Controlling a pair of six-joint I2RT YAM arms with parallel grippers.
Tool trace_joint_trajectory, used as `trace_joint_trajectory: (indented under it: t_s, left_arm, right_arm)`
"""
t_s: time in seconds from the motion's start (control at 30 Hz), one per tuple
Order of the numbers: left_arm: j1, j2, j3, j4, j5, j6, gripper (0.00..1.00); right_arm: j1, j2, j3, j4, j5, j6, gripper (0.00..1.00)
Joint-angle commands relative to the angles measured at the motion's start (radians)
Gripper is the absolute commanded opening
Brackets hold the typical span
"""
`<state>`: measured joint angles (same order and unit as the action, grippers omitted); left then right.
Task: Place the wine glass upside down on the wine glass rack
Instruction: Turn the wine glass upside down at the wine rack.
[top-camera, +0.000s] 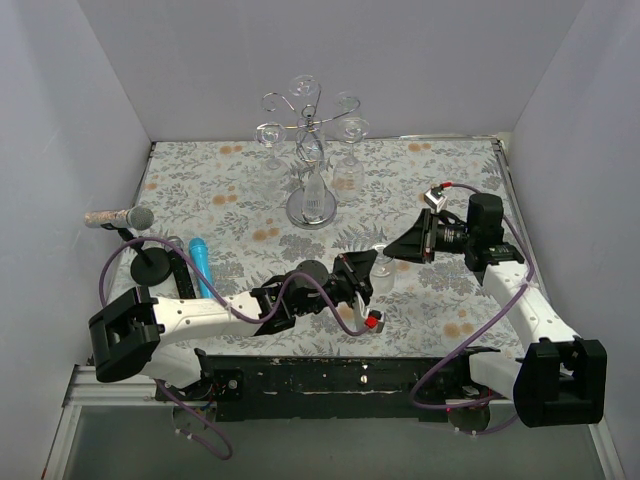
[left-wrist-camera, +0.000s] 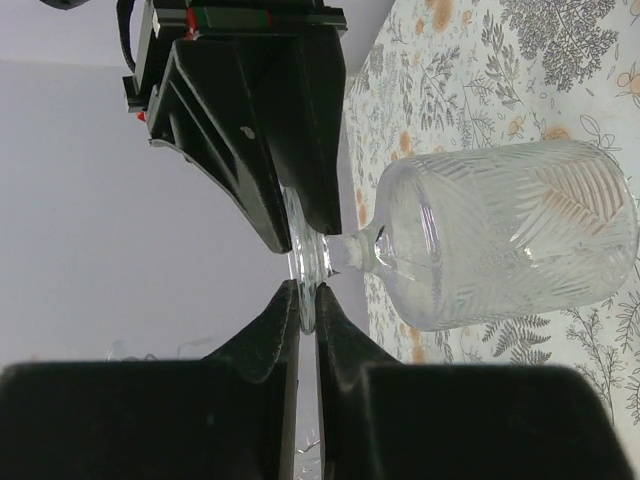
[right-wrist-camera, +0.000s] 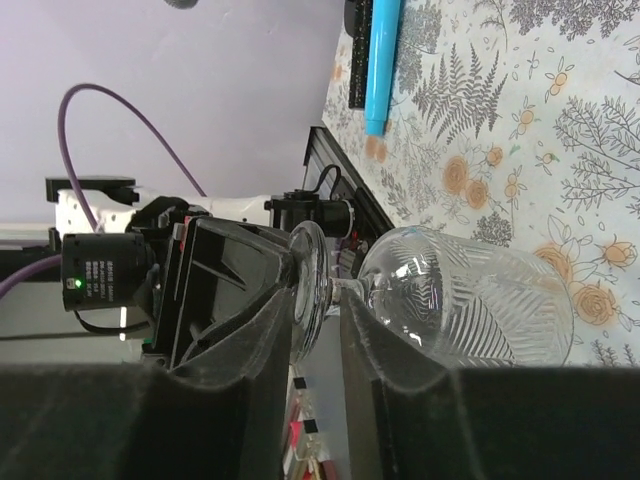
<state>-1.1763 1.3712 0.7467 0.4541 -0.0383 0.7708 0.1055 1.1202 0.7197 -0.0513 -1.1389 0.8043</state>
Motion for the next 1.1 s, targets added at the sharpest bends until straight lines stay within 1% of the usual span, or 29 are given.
trace_joint_trajectory:
  t_s: [0.0,0.1,0.17,0.33,0.37,0.43,0.53,0.57,0.63,0.73,0.8,0.83,0.87,0.93,1.07]
  left_arm:
    - [-0.011,-0.007,0.060,0.113,-0.018,0.022,0.00]
    - [-0.019,-0.009,0.057,0.110,-0.023,0.016,0.00]
    - [-0.023,-0.011,0.056,0.110,-0.023,0.005,0.00]
    - [-0.032,-0.032,0.030,0.133,-0.021,-0.088,0.23]
    - [-0.034,-0.040,0.022,0.136,-0.021,-0.109,0.32]
    - [-0.037,-0.061,0.010,0.121,-0.014,-0.152,0.45]
    - [-0.046,-0.099,-0.007,0.046,0.012,-0.218,0.71]
    - [-0.051,-0.116,-0.020,0.035,0.017,-0.246,0.75]
    - [-0.057,-0.153,-0.056,0.015,0.014,-0.293,0.84]
    - [-0.063,-0.231,-0.079,-0.018,-0.001,-0.399,0.89]
    - [-0.065,-0.283,-0.069,-0.081,-0.011,-0.506,0.96]
    - [-0.065,-0.306,-0.061,-0.109,-0.020,-0.577,0.98]
    - [-0.065,-0.334,-0.050,-0.141,-0.028,-0.638,0.98]
    - [-0.065,-0.374,-0.030,-0.198,-0.055,-0.816,0.98]
    - [-0.063,-0.420,0.028,-0.317,-0.169,-1.127,0.98]
  right_arm:
    - [0.010,-0.011,-0.003,0.025,-0.038,0.022,0.26]
    - [0.008,-0.008,-0.029,0.105,-0.047,0.082,0.02]
    - [0.007,-0.005,-0.054,0.157,-0.051,0.120,0.01]
    - [-0.001,-0.007,-0.063,0.188,-0.048,0.137,0.01]
    - [-0.004,-0.007,-0.063,0.192,-0.048,0.139,0.01]
    - [-0.015,-0.011,-0.066,0.197,-0.047,0.142,0.01]
    - [-0.024,-0.025,-0.080,0.209,-0.038,0.144,0.01]
    - [-0.024,-0.031,-0.086,0.214,-0.035,0.142,0.01]
    - [-0.027,-0.042,-0.091,0.212,-0.029,0.133,0.01]
    - [-0.038,-0.051,-0.089,0.189,-0.016,0.098,0.01]
    - [-0.046,-0.053,-0.085,0.174,-0.007,0.069,0.01]
    - [-0.049,-0.054,-0.080,0.159,0.004,0.046,0.01]
    - [-0.052,-0.056,-0.075,0.147,0.011,0.029,0.01]
    - [-0.056,-0.057,-0.066,0.119,0.022,-0.016,0.01]
    - [-0.059,-0.057,-0.049,0.076,0.041,-0.080,0.01]
